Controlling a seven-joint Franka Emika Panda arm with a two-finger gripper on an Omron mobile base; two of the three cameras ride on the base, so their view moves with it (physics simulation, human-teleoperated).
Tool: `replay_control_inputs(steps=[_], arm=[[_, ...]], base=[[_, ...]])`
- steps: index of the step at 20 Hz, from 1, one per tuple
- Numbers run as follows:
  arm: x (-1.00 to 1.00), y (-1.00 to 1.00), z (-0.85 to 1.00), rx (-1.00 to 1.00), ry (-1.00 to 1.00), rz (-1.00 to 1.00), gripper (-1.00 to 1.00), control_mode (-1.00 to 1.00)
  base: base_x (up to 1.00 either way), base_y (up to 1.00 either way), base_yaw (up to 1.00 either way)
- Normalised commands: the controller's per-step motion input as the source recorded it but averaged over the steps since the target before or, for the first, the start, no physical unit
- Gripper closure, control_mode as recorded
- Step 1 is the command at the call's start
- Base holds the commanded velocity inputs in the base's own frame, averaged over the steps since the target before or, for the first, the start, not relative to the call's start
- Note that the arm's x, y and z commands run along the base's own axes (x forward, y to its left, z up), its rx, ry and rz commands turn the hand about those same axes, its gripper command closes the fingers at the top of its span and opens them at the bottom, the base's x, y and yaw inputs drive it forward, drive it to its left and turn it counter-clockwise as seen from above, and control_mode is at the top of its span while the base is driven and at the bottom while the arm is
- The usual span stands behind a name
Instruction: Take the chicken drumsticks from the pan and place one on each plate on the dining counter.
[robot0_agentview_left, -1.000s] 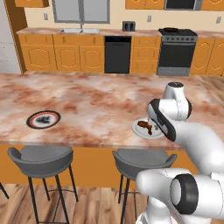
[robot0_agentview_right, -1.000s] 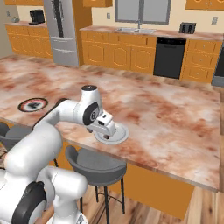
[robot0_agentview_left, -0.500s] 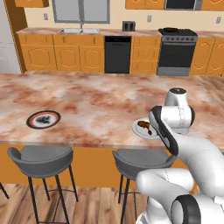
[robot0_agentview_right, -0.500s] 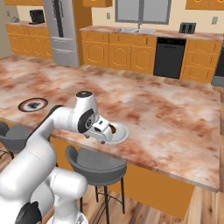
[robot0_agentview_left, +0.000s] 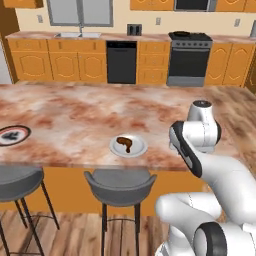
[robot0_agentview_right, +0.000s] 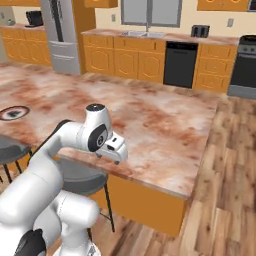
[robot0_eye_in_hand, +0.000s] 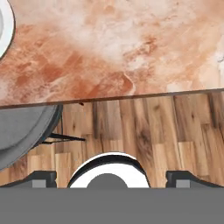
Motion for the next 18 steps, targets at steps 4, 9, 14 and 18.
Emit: replay_control_inputs(steps=[4,9,14,18], arm=[[0.0,0.0,0.0,0.0,0.0,0.0,-1.0,1.0],[0.0,0.0,0.0,0.0,0.0,0.0,-1.0,1.0],[0.0,0.0,0.0,0.0,0.0,0.0,-1.0,1.0],[0.0,0.0,0.0,0.0,0.0,0.0,-1.0,1.0]], base=[[-0.04,-1.0,-0.05],[0.0,-1.0,-0.06],[0.0,-1.0,-0.06],[0.02,-1.0,-0.03]])
